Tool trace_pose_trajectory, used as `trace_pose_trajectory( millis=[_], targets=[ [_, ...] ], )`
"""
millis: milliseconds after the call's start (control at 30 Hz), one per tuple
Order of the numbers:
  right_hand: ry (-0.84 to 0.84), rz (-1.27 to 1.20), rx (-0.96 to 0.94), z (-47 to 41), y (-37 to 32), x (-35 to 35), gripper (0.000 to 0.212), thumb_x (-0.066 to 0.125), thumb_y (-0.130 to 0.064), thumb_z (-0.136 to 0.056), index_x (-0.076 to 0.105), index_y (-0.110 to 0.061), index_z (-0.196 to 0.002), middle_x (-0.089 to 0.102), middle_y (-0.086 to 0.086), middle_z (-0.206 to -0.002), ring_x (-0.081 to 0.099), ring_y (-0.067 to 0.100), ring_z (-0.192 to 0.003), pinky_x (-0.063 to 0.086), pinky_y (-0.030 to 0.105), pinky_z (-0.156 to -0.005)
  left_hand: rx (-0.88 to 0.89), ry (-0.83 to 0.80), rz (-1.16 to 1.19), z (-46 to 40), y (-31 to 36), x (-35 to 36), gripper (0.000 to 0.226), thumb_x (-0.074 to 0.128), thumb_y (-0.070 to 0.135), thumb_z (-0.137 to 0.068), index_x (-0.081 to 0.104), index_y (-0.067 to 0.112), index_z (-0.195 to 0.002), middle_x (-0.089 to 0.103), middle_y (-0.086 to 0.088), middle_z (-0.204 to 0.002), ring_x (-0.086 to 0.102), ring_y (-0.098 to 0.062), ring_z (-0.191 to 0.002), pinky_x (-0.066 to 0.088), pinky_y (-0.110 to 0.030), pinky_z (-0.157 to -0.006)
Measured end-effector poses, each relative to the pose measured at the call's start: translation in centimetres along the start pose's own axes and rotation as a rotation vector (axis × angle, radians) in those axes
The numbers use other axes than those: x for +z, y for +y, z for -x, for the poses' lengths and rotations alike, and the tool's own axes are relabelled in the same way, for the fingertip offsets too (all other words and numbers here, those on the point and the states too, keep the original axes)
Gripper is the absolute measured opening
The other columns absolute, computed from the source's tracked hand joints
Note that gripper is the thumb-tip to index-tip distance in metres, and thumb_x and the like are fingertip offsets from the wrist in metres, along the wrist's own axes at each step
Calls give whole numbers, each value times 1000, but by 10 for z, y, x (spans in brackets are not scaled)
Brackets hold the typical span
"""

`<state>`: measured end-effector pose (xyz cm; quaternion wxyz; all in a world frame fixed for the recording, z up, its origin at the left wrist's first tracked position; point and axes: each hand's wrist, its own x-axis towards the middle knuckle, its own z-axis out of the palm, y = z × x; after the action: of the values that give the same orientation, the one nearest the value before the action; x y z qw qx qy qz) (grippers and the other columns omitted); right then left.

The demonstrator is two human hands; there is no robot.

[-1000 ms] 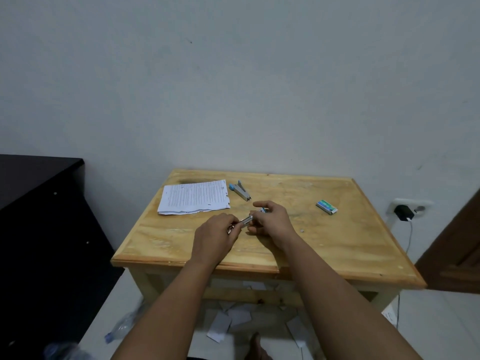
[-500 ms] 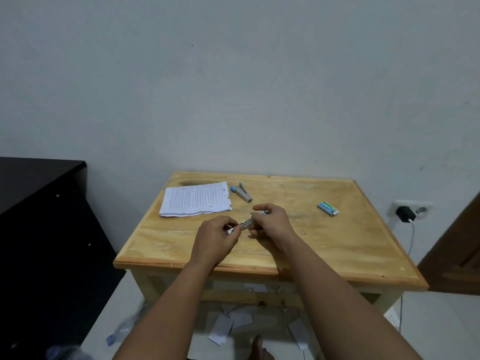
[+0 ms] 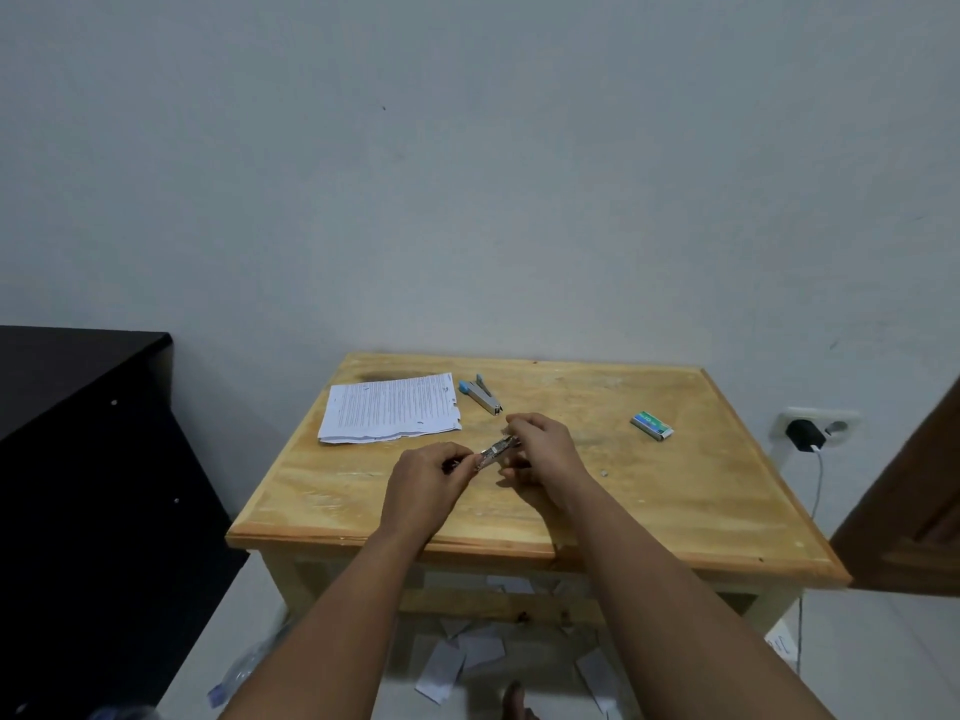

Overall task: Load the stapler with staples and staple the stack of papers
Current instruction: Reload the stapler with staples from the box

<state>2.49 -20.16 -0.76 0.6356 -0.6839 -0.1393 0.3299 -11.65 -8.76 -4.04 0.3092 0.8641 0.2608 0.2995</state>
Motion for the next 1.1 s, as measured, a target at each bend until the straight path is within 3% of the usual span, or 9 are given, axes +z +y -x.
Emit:
trace_pose_trajectory(
  millis=[133,267,400,533,633,800,933,1000,1100],
  targets=[
    [-41,-113,8,1,3,-3,20,59,-13,-102,67,-12,-120,66,10,-68,58,22,-56,60,43,-67,-10,5,-60,-2,5,-9,14,74,37,-95,84,29,-101,79,16,-86,69,0,-78,59,-34,-70],
    [23,-319,49,-5,6,-4,33,65,-31,-101,71,-2,-116,73,14,-84,65,26,-63,60,56,-87,-88,-38,86,-10,13,-19,8,77,30,-94,85,28,-95,78,15,-82,72,-2,-75,61,-35,-71],
    [-18,-766,195,3,6,0,57,55,-53,-103,64,0,-122,73,21,-116,71,34,-102,58,52,-92,-164,-58,403,-22,39,-32,6,78,16,-94,84,16,-94,81,3,-82,78,-15,-77,56,-18,-63],
    [-185,-1241,196,18,2,14,78,47,-65,-100,63,6,-129,72,26,-123,71,37,-107,56,46,-95,-516,-252,725,-25,64,-28,15,75,19,-96,81,6,-101,78,-8,-82,68,-10,-61,36,-18,-42],
    [-140,-1406,163,18,-6,17,79,39,-64,-103,68,7,-121,76,22,-113,76,32,-95,54,46,-104,-801,-403,1004,-16,73,-21,19,68,14,-101,72,-4,-107,72,-16,-76,67,-11,-55,33,-11,-32],
    [-56,-1422,211,21,-10,9,74,35,-57,-107,65,8,-125,77,23,-104,79,31,-84,54,48,-106,-968,-446,1127,-10,76,-14,18,66,13,-101,73,-3,-105,70,-14,-69,63,-11,-47,37,-11,-30],
    [-57,-1394,177,24,-13,3,72,41,-57,-105,66,8,-123,77,23,-104,73,33,-109,59,48,-92,-1013,-474,1146,-12,78,-8,19,69,14,-98,73,-5,-103,71,-13,-74,62,-10,-49,37,-12,-30],
    [-57,-1320,136,24,-16,1,61,50,-53,-105,66,4,-121,78,18,-99,74,30,-100,59,47,-88,-1007,-462,1104,-12,80,-7,20,66,14,-100,72,-5,-104,71,-13,-74,64,-10,-50,38,-11,-31],
    [-1,-1154,118,20,-16,0,33,54,-29,-109,60,0,-122,79,16,-87,73,28,-92,59,46,-84,-870,-458,1043,-13,79,-5,28,70,24,-100,72,0,-114,72,-13,-84,61,-9,-57,37,-13,-33]
  ],
)
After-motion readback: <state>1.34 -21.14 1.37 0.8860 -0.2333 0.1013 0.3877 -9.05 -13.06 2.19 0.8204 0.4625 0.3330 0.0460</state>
